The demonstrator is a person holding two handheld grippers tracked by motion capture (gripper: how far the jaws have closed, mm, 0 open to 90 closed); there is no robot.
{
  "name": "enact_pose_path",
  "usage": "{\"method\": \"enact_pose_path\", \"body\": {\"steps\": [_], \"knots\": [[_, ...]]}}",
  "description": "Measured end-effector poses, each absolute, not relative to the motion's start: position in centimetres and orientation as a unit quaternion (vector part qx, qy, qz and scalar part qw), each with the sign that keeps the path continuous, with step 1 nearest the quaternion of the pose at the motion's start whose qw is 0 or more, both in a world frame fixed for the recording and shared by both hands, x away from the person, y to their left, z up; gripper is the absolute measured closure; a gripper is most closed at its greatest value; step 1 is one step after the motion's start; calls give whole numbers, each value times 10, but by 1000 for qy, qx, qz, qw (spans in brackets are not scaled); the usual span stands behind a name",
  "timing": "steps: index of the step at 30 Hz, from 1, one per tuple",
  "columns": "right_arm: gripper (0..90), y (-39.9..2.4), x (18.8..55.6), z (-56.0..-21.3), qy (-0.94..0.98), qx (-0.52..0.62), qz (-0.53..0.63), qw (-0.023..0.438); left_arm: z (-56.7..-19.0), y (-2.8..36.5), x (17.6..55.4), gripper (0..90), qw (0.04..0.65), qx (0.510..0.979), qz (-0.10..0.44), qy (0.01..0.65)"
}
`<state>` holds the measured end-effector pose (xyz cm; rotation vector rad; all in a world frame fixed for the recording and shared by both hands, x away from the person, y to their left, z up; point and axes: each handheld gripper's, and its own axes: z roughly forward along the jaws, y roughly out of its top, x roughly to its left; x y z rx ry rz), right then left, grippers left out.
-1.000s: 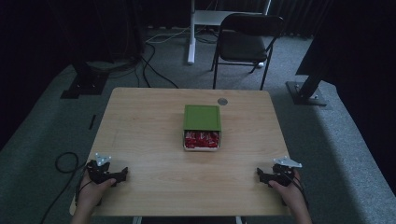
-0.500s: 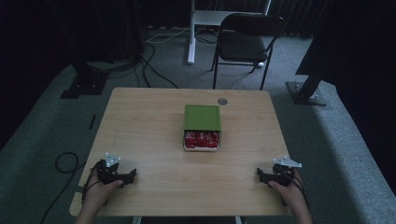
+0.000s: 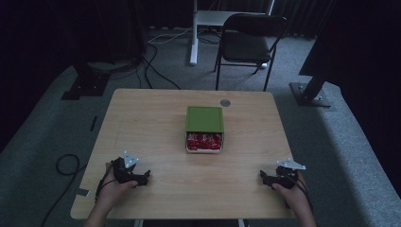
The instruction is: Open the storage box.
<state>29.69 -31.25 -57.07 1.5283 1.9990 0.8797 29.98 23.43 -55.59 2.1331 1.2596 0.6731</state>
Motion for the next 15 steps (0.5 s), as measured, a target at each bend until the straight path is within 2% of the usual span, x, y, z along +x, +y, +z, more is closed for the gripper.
{"method": "enact_pose_path", "body": {"steps": [3, 5, 15], "knots": [[104, -313, 297, -571, 729, 557, 321, 236, -555, 223, 302, 7, 285, 803, 256, 457], [104, -313, 297, -571, 729, 557, 321, 235, -556, 215, 303, 44, 274, 812, 267, 441], [104, -313, 297, -571, 729, 557, 321, 236, -554, 177, 307, 46, 265, 838, 291, 377]]}}
